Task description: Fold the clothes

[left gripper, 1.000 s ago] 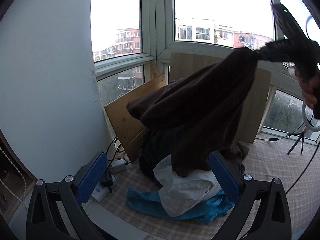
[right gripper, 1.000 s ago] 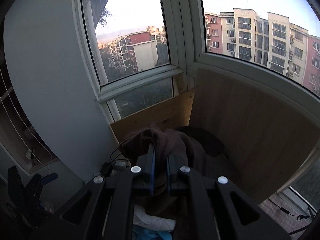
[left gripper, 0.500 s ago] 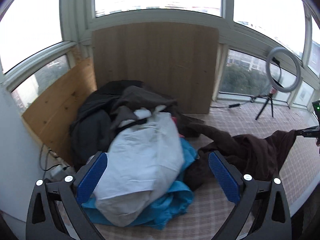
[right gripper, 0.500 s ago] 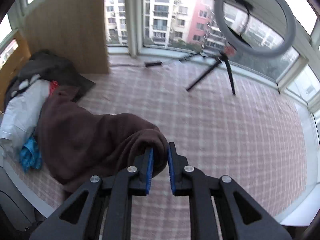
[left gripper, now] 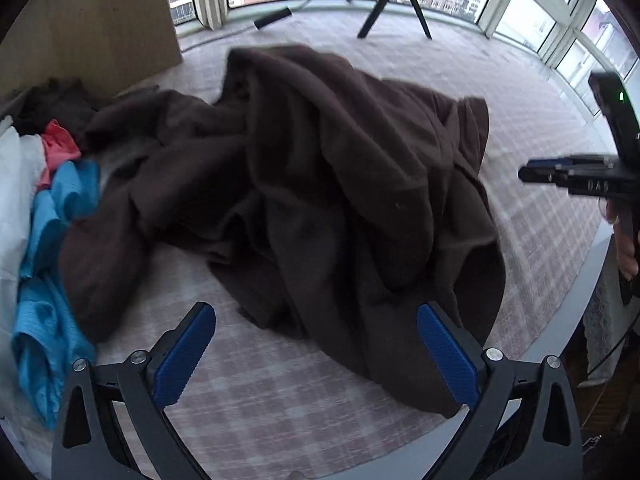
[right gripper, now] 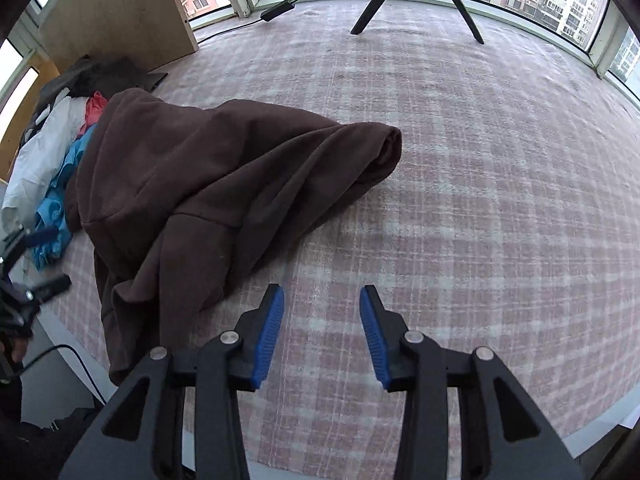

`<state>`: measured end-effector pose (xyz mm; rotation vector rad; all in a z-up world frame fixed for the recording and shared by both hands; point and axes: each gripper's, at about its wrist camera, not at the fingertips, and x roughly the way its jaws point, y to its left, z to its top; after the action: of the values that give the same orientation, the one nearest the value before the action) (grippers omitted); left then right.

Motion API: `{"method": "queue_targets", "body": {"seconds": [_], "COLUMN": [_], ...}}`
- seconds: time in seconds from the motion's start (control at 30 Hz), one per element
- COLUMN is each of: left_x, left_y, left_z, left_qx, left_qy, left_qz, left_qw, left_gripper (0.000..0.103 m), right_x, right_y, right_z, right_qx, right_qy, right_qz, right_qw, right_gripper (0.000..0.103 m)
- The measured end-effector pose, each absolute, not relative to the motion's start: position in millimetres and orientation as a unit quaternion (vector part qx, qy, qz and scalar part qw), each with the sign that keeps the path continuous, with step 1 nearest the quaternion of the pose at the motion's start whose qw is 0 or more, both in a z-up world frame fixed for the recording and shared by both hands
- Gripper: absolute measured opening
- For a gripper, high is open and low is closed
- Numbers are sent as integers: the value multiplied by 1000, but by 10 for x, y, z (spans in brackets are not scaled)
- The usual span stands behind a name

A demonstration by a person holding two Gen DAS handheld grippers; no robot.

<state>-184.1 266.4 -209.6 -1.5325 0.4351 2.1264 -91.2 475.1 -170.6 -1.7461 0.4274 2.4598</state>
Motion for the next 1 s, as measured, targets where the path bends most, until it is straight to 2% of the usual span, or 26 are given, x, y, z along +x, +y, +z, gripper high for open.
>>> {"method": "queue_targets", "body": {"seconds": [0.1, 0.13, 0.17, 0.23, 0.27, 0.3, 0.33, 0.37, 0.43, 0.57, 0.7, 0.87, 0.9, 0.93, 1.0], "left_x": [-1814, -1838, -1871, -1908, -1908, -1899, -1893, -1887, -1881, -1808, -1652, -1559, -1579, -1700, -2061], "left_y": [2857, 2873, 2860, 2812, 2805, 2803, 2773, 2738, 2628, 2195, 1684, 1176, 1108, 1052, 1109], "left_z": [-2352, -2406, -2441, -2412, -2377, -2337, -2277, -2213, -2062, -1461, -651, 268, 403, 449, 486], "left_qx": [-582, -589, -601, -606, -604, -602, -601, -599, -597, -566, -522, -486, -487, -486, -472], "left_qy": [158, 147, 123, 86, 80, 79, 72, 65, 42, -16, -72, -96, -102, -107, -81], "left_qz": [768, 766, 762, 765, 767, 767, 767, 767, 768, 784, 800, 809, 808, 809, 833], "left_qw": [216, 209, 208, 200, 203, 209, 214, 219, 229, 254, 286, 315, 316, 313, 278], "left_gripper": [98, 84, 65, 56, 44, 37, 23, 13, 10, 8, 8, 9, 12, 20, 52], "right_x": [-1128, -1209, -1290, -1447, -1509, -1566, -1613, -1617, -1595, -1338, -922, -516, -528, -563, -703], "right_y": [4820, 4803, 4776, 4701, 4641, 4579, 4531, 4497, 4436, 4443, 4439, 4074, 4022, 3983, 3961], "right_z": [-1841, -1891, -1936, -2042, -2088, -2127, -2169, -2162, -2114, -1677, -941, -46, 68, 166, 280], "right_qx": [-571, -574, -577, -584, -586, -589, -590, -585, -572, -517, -440, -386, -388, -392, -401], "right_qy": [164, 163, 161, 150, 137, 123, 112, 117, 137, 179, 222, 229, 225, 219, 206], "right_qz": [804, 802, 801, 798, 798, 799, 800, 802, 808, 837, 870, 891, 891, 891, 891], "right_qw": [27, 20, 14, 3, 2, 1, 5, -1, -21, -22, -28, -71, -74, -73, -58], "right_gripper": [39, 39, 39, 39, 39, 39, 39, 32, 5, 5, 5, 5, 5, 5, 5]}}
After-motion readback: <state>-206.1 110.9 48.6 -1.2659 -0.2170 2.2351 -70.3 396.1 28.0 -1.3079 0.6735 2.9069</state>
